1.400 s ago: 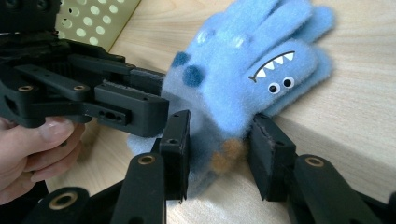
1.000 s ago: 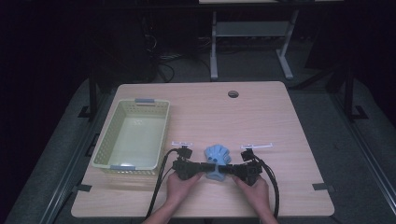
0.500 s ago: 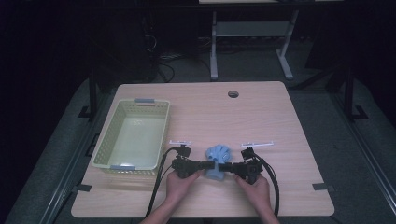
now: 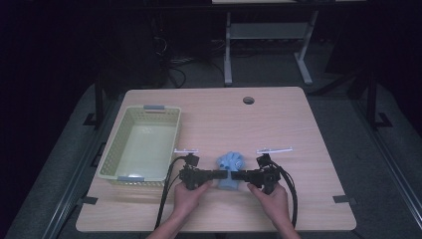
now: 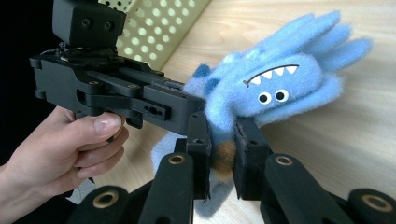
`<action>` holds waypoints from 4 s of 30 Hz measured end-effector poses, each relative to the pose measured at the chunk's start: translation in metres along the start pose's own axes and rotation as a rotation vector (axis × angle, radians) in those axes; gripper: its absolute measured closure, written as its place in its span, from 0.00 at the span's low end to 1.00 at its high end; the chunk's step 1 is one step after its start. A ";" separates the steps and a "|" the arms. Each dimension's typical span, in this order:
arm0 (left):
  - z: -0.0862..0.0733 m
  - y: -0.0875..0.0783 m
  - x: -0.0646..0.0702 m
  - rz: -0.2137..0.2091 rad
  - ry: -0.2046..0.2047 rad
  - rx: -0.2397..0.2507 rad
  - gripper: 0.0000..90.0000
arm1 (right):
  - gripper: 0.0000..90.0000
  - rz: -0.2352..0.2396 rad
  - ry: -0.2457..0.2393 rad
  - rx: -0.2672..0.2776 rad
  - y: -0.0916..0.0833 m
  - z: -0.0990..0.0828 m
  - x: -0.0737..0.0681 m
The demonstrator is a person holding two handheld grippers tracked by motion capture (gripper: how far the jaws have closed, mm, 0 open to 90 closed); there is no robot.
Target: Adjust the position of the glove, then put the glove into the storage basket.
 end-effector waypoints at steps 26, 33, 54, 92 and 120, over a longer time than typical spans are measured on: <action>0.017 -0.028 0.030 0.023 0.112 0.030 0.85 | 0.87 0.052 -0.038 0.048 -0.018 0.017 -0.022; 0.021 -0.039 0.037 0.020 0.122 0.039 0.85 | 0.87 0.062 -0.052 0.056 -0.021 0.023 -0.032; 0.044 -0.097 0.040 0.036 0.138 0.108 0.88 | 0.87 0.064 -0.158 0.048 -0.008 0.073 -0.077; 0.050 -0.179 -0.003 0.077 0.063 0.165 0.93 | 0.87 0.104 -0.203 -0.012 0.062 0.120 -0.119; 0.052 -0.219 -0.024 0.127 0.040 0.175 0.94 | 0.87 0.134 -0.215 -0.027 0.102 0.141 -0.141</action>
Point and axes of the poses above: each handheld gripper's, and its own axes: y roughly forward along the jaws, z roughly out of its top, x roughly to its right, the point moved 8 cm from there along y, roughly forward along the jaws, and after that the axes turned 8 degrees about -x, right-handed, at the moved point
